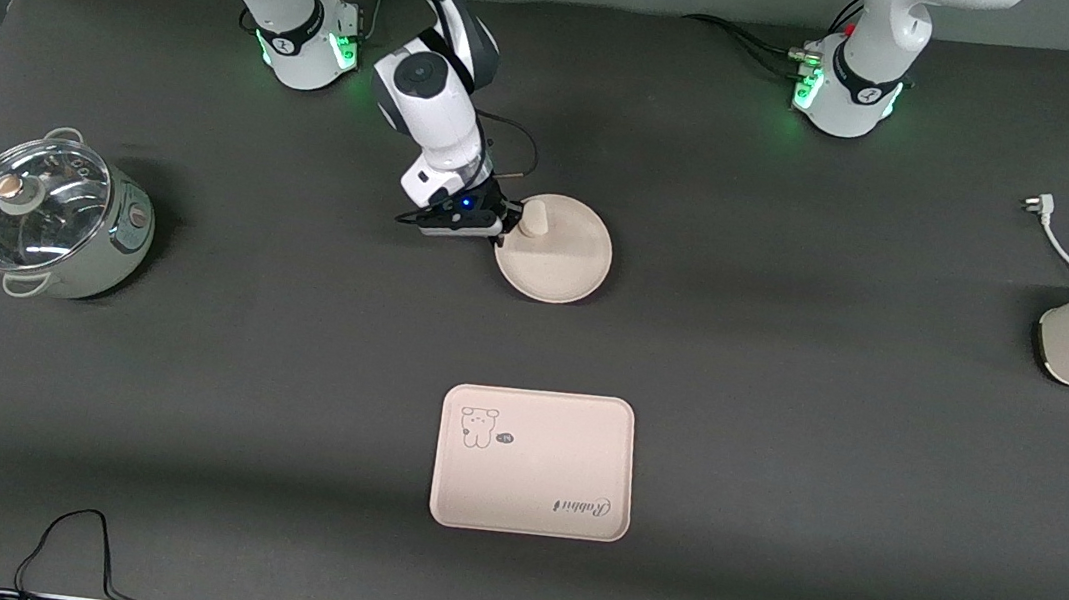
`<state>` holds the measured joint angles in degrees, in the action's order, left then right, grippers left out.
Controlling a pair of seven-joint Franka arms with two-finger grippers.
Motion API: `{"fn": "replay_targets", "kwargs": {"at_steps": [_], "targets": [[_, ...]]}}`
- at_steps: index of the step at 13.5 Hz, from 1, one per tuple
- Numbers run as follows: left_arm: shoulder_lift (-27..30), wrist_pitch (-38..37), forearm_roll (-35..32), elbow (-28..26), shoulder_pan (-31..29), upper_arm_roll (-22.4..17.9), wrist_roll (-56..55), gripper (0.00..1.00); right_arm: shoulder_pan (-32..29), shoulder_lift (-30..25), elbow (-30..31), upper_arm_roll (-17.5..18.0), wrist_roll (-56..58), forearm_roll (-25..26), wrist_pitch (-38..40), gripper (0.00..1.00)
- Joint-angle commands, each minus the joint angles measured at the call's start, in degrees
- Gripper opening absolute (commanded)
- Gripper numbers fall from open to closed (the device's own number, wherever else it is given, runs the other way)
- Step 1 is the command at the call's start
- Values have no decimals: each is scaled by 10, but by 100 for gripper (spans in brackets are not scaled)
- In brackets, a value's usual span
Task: Place bun in plate and plate on tray
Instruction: 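Lift the plate with the right gripper and carry it over the tray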
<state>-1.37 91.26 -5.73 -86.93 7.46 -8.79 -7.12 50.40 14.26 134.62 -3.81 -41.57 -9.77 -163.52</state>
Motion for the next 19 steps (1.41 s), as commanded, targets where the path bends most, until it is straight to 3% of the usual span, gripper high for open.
{"fn": "replay_targets", "kwargs": {"at_steps": [1, 4, 5, 8, 16, 19], "targets": [[-4, 7, 0, 7, 4, -3, -2, 100, -21, -80, 0, 7, 24, -41, 67, 0], [-7, 7, -1, 6, 6, -3, -2, 100, -21, -92, -15, 9, 144, -190, 80, 0], [-7, 7, -1, 7, 8, -2, -3, 100, -30, -84, -24, 9, 161, -198, 80, 0], [-7, 7, -1, 8, 8, -2, -3, 100, -54, -24, -91, 8, 163, -198, 81, 0], [-7, 8, 0, 7, 10, -2, -3, 100, -140, 221, -467, -4, 168, -193, 201, 0], [-8, 8, 0, 6, 9, -2, -2, 100, -169, 291, -564, -4, 171, -159, 240, 0]]}}
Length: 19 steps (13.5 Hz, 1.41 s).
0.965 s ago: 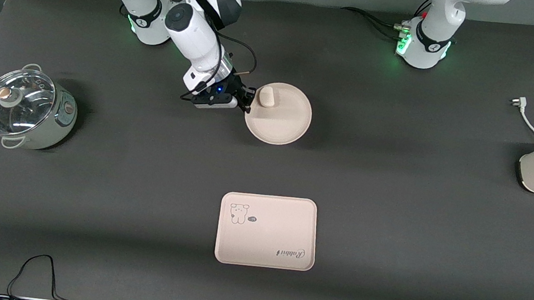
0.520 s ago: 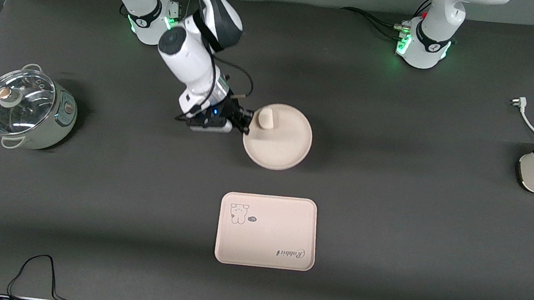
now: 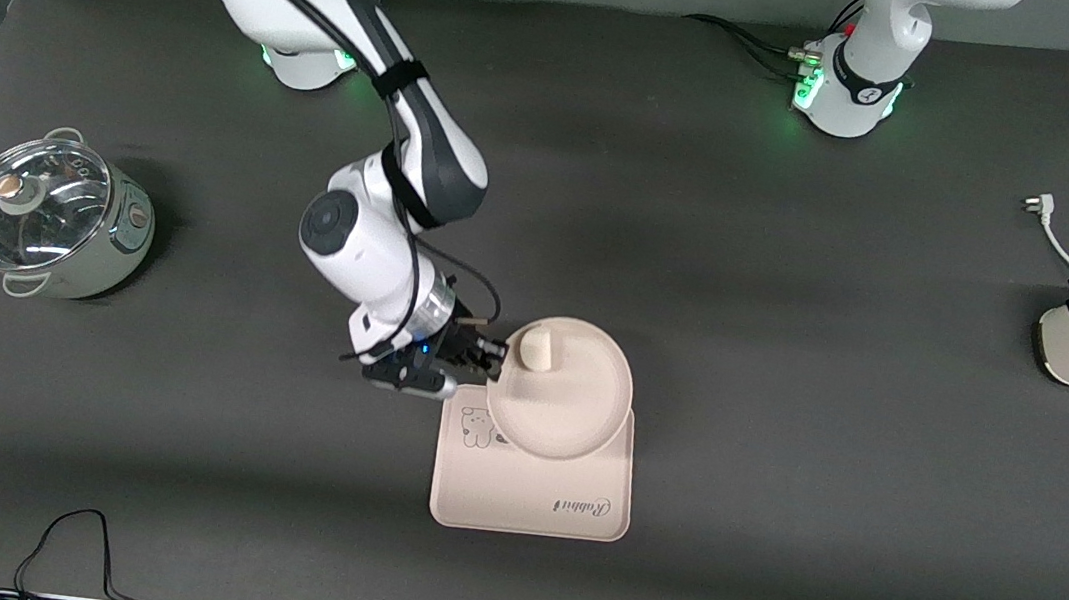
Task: Place bun in plate and plate on tray
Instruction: 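Lift the plate with the right gripper and carry it over the tray, then lower the plate onto the tray and open the right gripper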
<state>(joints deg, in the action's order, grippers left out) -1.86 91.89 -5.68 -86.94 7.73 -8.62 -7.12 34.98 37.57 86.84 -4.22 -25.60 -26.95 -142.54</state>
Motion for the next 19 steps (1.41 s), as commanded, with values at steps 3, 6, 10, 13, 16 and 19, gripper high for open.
{"fn": "replay_targets", "kwargs": {"at_steps": [3, 6, 10, 13, 16, 19], "targets": [[-4, 1, 0, 6, 8, -3, -2, 100, -23, 114, -141, 0, 11, 13, 26, 0], [-5, 1, 0, 6, 8, -3, -2, 100, -27, 165, -160, 0, 10, 12, -26, 0], [-5, 1, 0, 6, 6, -3, -2, 100, -26, 193, -160, 1, 11, 12, -59, 0], [-6, 1, 0, 6, 6, -3, -2, 100, -26, 205, -159, 1, 11, 11, -73, 0], [-6, 3, 0, 7, 7, -3, -2, 100, -25, 209, -157, 2, 11, 11, -77, 1], [-8, 3, 1, 7, 5, -3, -2, 100, -25, 204, -157, 2, 8, 9, -76, 93]]}}
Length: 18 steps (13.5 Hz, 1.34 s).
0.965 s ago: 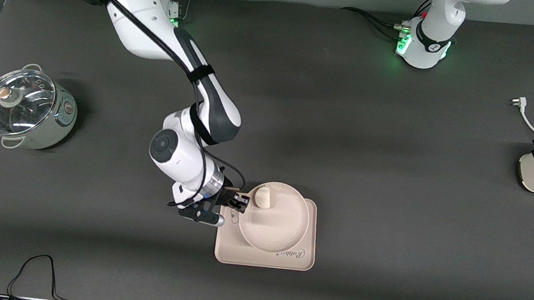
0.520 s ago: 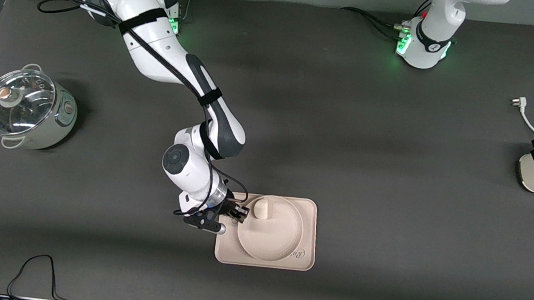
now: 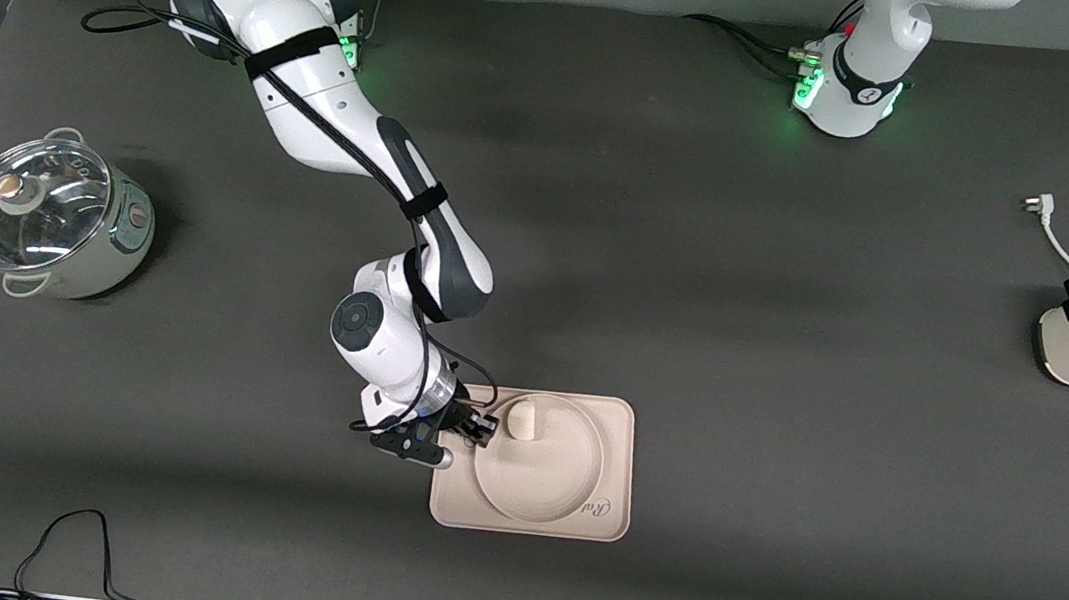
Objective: Place bun in plate and plate on tray
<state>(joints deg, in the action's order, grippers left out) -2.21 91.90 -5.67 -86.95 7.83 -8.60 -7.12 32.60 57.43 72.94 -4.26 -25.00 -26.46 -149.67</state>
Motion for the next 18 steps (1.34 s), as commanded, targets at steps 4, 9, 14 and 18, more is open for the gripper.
{"fn": "replay_targets", "kwargs": {"at_steps": [4, 9, 14, 18], "targets": [[-4, 2, 0, 7, 1, -4, -2, 100, -6, -42, -18, 0, 0, 8, 58, 100], [-3, 2, 0, 8, -2, -6, -2, 100, -16, -192, 24, -29, 3, 17, 258, 100], [-3, 2, 14, 9, 0, -5, -2, 100, -93, -413, 120, -23, 50, 141, 466, 100], [-2, 29, 38, -37, 3, -5, -3, 100, -192, -544, 187, -6, 184, 199, 578, 100]]}}
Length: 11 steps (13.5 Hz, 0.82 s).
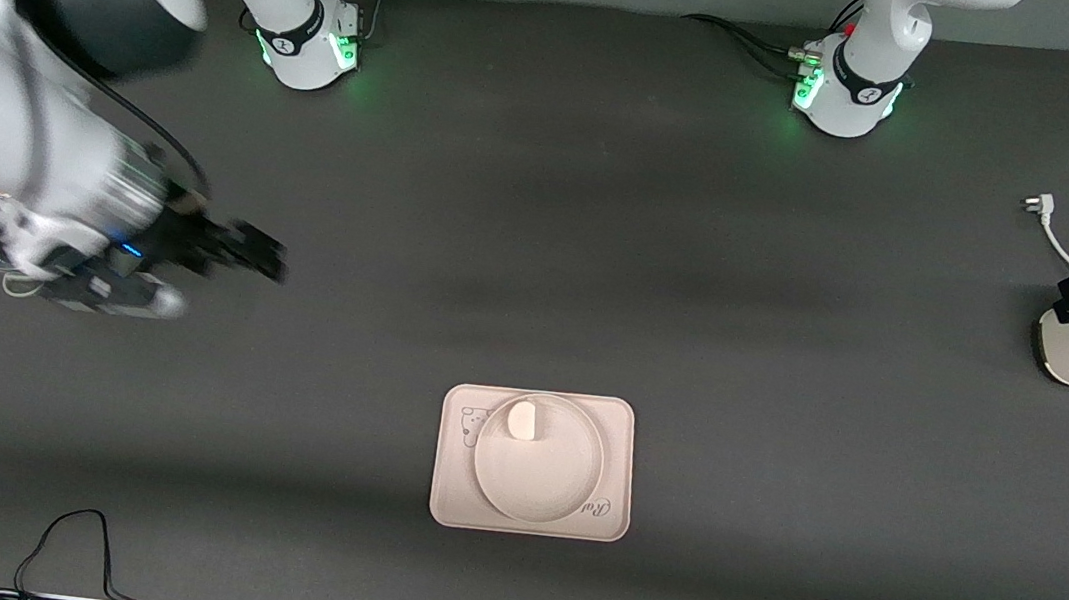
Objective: Place bun in plate and plate on tray
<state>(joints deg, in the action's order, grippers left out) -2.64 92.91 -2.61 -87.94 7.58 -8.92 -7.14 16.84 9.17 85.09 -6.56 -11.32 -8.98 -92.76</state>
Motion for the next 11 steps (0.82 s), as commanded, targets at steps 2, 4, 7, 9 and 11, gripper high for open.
{"fn": "replay_targets", "kwargs": {"at_steps": [2, 4, 7, 9, 11], "targets": [[4, 14, 7, -38, 7, -1, -3, 100, -75, -73, 65, 14, 101, 46, 34, 100], [6, 16, 7, -41, 7, -1, -4, 100, -87, -79, 65, -5, 137, 67, 35, 100], [13, 19, 0, -60, 9, 1, -6, 100, -87, -79, 65, -22, 139, 94, 32, 100], [17, 17, 0, -65, 9, 2, -6, 100, -88, -72, 68, -28, 139, 97, 24, 100], [17, 17, 0, -62, 9, 2, -4, 100, -87, -73, 71, -37, 140, 97, 20, 100]]}}
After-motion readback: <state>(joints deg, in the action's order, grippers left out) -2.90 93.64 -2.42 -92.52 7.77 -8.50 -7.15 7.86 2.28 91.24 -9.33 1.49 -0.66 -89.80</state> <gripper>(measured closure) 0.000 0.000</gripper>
